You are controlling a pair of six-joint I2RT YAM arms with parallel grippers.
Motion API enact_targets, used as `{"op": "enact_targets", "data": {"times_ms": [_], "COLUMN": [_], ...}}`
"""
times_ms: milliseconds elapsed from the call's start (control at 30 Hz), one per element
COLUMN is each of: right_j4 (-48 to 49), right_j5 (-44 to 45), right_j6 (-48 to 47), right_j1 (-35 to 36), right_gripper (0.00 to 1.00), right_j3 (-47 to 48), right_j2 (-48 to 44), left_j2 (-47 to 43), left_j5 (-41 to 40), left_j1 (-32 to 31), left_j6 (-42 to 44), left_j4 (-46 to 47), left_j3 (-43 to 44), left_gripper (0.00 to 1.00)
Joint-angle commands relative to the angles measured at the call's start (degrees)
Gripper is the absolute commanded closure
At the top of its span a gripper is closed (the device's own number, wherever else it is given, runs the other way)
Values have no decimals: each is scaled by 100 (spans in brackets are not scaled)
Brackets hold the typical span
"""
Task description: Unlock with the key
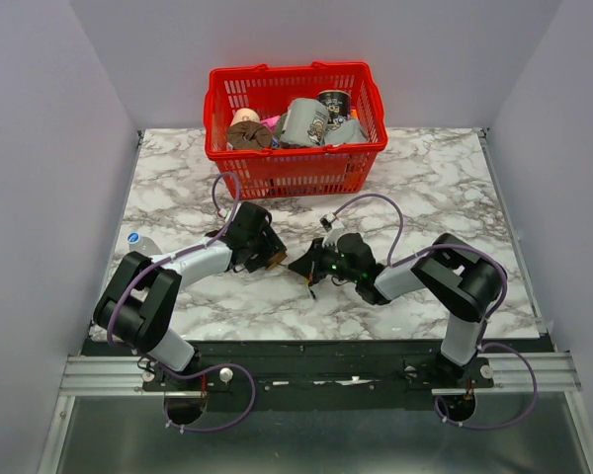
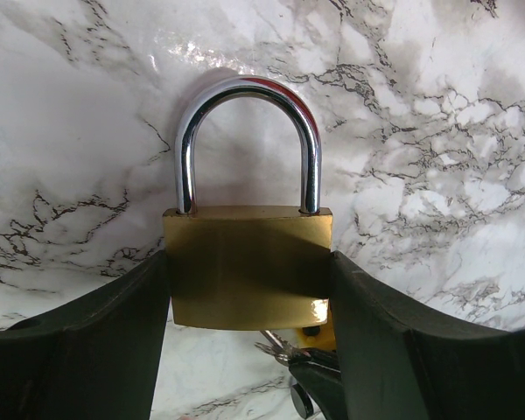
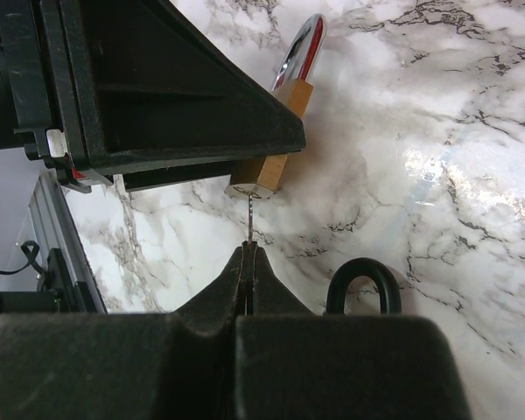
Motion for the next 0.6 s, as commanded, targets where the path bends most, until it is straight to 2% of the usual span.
{"op": "enact_targets", "data": {"times_ms": [0, 567], "right_j4": [417, 733], "right_j5": [306, 737], "right_j6": [44, 264], "right_j1": [37, 89], "right_gripper": [99, 99], "right_j3": [51, -81], "right_j2": [79, 202], "left_j2": [-91, -152], "left_j5": [130, 130], "left_j1": [21, 21], "left_j6": [-66, -153], "left_j4": [106, 132], "left_j3": [-81, -125], "left_gripper": [100, 100]}}
